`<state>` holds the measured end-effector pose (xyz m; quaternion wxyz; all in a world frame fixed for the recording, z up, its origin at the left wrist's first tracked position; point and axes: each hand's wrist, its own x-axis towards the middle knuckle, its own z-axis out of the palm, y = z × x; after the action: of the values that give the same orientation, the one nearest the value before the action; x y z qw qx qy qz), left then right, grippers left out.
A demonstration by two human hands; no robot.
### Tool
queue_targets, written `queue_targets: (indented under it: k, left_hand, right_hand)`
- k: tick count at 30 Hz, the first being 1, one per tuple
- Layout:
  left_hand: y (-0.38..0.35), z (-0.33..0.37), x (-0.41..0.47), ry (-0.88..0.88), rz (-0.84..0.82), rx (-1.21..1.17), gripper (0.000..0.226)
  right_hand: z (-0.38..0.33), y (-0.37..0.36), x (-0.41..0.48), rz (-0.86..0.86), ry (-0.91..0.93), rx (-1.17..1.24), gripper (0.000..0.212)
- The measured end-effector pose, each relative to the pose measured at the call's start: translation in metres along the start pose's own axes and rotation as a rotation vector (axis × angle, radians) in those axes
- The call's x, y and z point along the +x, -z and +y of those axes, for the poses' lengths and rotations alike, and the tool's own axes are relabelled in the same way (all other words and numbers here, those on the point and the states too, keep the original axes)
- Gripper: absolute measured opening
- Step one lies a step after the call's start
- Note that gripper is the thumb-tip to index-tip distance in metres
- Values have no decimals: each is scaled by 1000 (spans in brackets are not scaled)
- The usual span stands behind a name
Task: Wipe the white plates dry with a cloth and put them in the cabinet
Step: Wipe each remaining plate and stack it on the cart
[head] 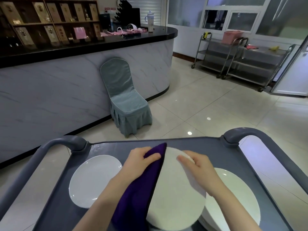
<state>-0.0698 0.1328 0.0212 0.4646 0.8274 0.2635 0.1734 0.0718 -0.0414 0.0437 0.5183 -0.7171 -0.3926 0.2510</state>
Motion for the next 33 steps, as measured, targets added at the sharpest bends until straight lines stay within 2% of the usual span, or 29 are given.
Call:
queue_targets:
  k: [2, 4, 6, 9, 11, 12, 14, 17, 20, 21, 22, 24, 26, 28, 31, 33]
  left_hand:
    - [-1, 1, 0, -26, -93, 40, 31]
    - [-4, -4, -4, 9, -7, -12, 28]
    - [-9, -11, -11, 123, 209, -152, 25]
    - [-38, -12, -20, 452, 522, -516, 34]
    - [-53, -9, -22, 595, 619, -669, 36]
    - [-53, -9, -22, 617, 632, -711, 35]
    - [-43, -12, -20, 585, 629, -684, 35]
    - [-18, -19, -20, 411, 592, -436, 33]
    - [-3, -14, -15, 179, 415, -147, 32]
    - [-2, -10, -12, 116, 322, -100, 31]
    - [-2, -6, -11, 63, 226, -75, 29]
    - [-5, 2, -8, -3, 91, -35, 29]
    - [-8, 5, -10, 6, 86, -42, 29]
    - [-15, 0, -17, 68, 196, -127, 27]
    - [-32, -12, -31, 292, 401, -340, 34]
    - [-34, -15, -34, 369, 450, -392, 39]
  right_hand:
    - [1, -7, 4, -79, 20, -121, 26]
    - [0, -4, 6, -23, 24, -90, 24]
    - [0, -2, 5, 150, 0, 55, 21]
    - [0, -29, 2, 565, -114, 375, 36]
    - [1, -55, -5, 752, -201, 462, 34]
    - [3, -62, -8, 764, -222, 466, 29]
    - [8, -62, -12, 653, -229, 453, 18]
    - [13, -30, -5, 402, -187, 334, 3]
    - [-3, 3, 14, 133, -52, 49, 3]
    - [-10, 8, 19, 15, -6, -65, 4]
    - [-14, 8, 22, -102, 36, -185, 13]
    - [-15, 3, 24, -205, 86, -330, 35]
    - [-11, 2, 23, -174, 106, -335, 41]
    - [-7, 7, 21, -88, 70, -223, 37]
    - [5, 6, 18, 206, -103, 97, 26]
    - [8, 2, 12, 302, -163, 180, 25]
